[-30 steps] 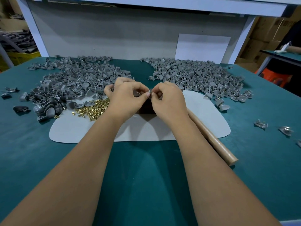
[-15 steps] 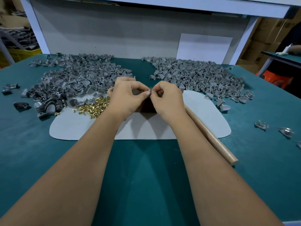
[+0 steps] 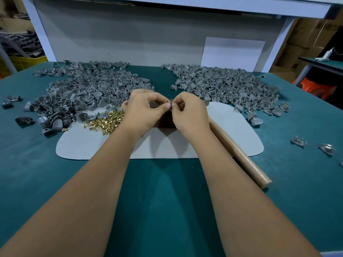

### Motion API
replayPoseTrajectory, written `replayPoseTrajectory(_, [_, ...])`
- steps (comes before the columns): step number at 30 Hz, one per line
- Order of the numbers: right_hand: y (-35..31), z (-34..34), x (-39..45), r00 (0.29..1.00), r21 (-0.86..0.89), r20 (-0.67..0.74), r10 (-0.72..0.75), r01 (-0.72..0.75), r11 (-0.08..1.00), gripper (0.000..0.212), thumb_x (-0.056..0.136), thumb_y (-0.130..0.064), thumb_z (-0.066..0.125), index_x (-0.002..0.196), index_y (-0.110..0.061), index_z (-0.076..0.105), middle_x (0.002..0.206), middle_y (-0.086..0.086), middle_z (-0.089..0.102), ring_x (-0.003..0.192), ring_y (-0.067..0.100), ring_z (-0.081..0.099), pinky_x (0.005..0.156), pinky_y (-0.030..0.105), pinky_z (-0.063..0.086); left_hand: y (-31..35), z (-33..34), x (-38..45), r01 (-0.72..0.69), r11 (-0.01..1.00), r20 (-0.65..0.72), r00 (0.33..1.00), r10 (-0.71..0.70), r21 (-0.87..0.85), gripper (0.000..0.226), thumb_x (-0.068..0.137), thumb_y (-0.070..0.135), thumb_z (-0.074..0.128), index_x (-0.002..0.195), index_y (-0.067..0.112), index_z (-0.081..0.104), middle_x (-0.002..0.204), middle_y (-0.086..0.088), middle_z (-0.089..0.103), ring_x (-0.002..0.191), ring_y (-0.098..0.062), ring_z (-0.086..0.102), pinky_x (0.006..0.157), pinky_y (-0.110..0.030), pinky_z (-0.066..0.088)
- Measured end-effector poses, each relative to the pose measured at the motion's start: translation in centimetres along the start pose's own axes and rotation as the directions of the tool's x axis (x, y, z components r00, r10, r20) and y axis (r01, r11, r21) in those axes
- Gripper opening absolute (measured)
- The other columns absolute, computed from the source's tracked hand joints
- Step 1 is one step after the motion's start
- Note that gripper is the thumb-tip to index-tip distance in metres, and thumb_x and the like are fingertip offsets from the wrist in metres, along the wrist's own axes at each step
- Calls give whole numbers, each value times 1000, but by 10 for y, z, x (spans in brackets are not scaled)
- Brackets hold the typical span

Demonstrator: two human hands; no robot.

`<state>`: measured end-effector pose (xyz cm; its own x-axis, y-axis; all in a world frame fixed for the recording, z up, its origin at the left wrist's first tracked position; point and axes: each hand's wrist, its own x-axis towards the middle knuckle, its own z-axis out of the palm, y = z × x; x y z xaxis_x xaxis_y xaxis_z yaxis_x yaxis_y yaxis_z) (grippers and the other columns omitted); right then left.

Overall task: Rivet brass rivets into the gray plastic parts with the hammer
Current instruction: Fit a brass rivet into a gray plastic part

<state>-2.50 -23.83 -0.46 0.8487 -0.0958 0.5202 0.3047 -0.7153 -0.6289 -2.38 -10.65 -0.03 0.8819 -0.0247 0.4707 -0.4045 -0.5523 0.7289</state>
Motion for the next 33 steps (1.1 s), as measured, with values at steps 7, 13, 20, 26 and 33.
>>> replayPoseTrajectory(7, [-3,0,-4,975,307,-183,128,-67,949,21,96,-16,46,93,-14,67,91,-2,65,88,12,55,75,26,40,-4,-3,4,146,906,71,989,-128,-398,11,87,18,72,80,25,77,79,6,76,81,-9,71,82,-28,55])
replayPoseTrajectory(13, [-5,-3,-3,970,380,-157,188,-116,918,23,96,-16,45,96,-15,68,91,-3,65,91,13,59,79,27,44,-9,-3,8,171,864,78,985,-152,-473,25,89,19,70,69,32,78,75,9,75,76,-3,68,76,-19,50])
replayPoseTrajectory(20, [-4,-4,-2,981,392,-82,177,-132,911,27,98,-20,42,94,-15,69,92,-2,66,92,17,60,81,34,47,-6,0,4,153,860,80,988,-131,-487,22,89,16,70,72,28,77,78,8,75,77,-3,68,76,-18,53])
replayPoseTrajectory(26, [-3,-8,-1,984,379,-76,161,-121,918,14,90,-16,56,84,-18,68,78,-9,63,76,6,56,69,22,43,-5,3,2,111,885,76,993,-86,-452,12,89,14,71,83,23,76,89,-1,74,88,-13,67,93,-33,54])
replayPoseTrajectory(33, [2,-11,1,988,263,-25,151,-139,955,12,87,-16,60,79,-16,69,76,-7,64,75,10,58,68,23,45,-5,7,1,78,932,91,995,-49,-355,6,88,14,72,92,16,76,96,-9,73,88,-13,66,96,-42,51])
